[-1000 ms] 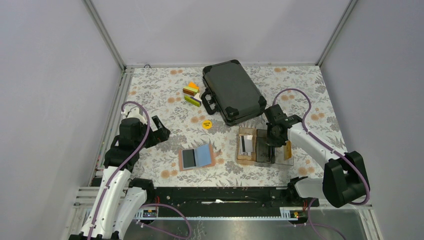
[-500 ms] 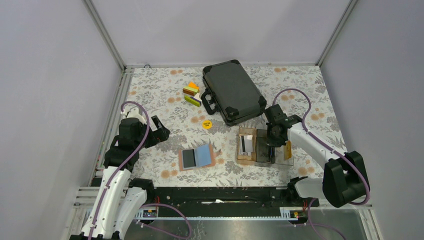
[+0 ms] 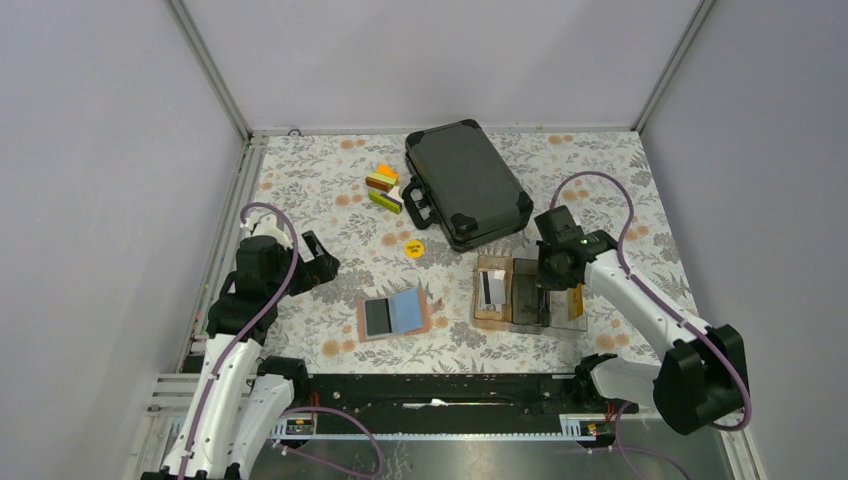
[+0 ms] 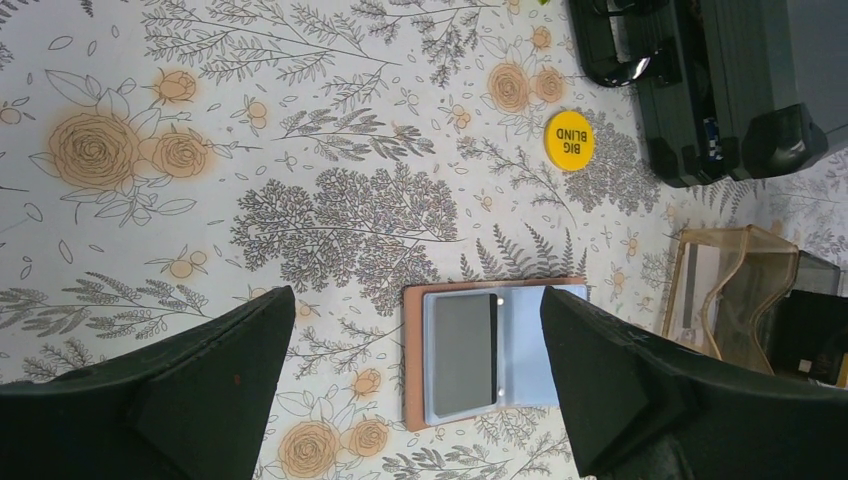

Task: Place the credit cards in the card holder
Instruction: Pick up the credit card from the storage box.

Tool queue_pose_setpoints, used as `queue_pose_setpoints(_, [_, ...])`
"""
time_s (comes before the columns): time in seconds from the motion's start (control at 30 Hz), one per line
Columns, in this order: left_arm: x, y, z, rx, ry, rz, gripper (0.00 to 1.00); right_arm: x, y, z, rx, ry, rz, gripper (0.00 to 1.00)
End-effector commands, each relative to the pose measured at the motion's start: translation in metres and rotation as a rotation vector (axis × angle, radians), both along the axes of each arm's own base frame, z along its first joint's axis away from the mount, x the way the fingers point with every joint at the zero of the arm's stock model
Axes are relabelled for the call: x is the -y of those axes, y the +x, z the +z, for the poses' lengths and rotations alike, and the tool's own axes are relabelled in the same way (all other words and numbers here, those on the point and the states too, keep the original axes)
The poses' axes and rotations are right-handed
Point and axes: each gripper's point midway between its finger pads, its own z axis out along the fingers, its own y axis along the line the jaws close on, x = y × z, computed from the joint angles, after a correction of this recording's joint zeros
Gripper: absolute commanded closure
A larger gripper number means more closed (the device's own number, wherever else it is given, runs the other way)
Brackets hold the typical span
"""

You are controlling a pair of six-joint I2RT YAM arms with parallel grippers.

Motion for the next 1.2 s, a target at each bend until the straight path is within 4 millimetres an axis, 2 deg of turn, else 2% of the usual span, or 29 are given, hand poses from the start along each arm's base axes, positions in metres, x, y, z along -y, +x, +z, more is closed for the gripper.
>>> queue_pose_setpoints(0.0, [0.009,0.006,0.021,0.101,-0.028,-0.059,0.01,-0.008,0.013,0.055,0.133,0.08,-0.002,1.0])
queue_pose_setpoints(0.2, [0.057,-0.003,0.048,0.213,-0.247,-0.241,0.04,-0.035,0.017,0.118,0.312,0.276,0.069,1.0])
queue_pose_setpoints(0.43, [0.116,-0.025,0.095,0.352,-0.555,-0.468,0.04,-0.113,0.016,0.173,0.506,0.774,0.267,1.0])
queue_pose_setpoints(0.47, [0.125,-0.029,0.103,0.379,-0.598,-0.5,0.04,-0.126,0.015,0.187,0.546,0.867,0.317,1.0])
queue_pose_setpoints(0.5, [0.133,-0.033,0.114,0.42,-0.635,-0.538,0.04,-0.134,0.012,0.193,0.564,0.929,0.344,1.0])
queue_pose_setpoints(0.6, [0.155,-0.045,0.128,0.446,-0.713,-0.612,0.05,-0.155,0.003,0.214,0.628,1.054,0.428,1.0])
queue_pose_setpoints(0.73, [0.184,-0.061,0.147,0.468,-0.785,-0.719,0.07,-0.181,-0.014,0.232,0.651,1.15,0.546,1.0])
queue_pose_setpoints(0.9, [0.198,-0.063,0.155,0.464,-0.833,-0.761,0.12,-0.205,-0.037,0.255,0.657,1.305,0.68,1.0])
queue_pose_setpoints(1.0, [0.203,-0.065,0.157,0.45,-0.864,-0.779,0.2,-0.214,-0.044,0.258,0.646,1.341,0.723,1.0])
queue_pose_setpoints(1.17, [0.205,-0.07,0.161,0.454,-0.904,-0.799,0.37,-0.225,-0.048,0.25,0.587,1.352,0.759,1.0])
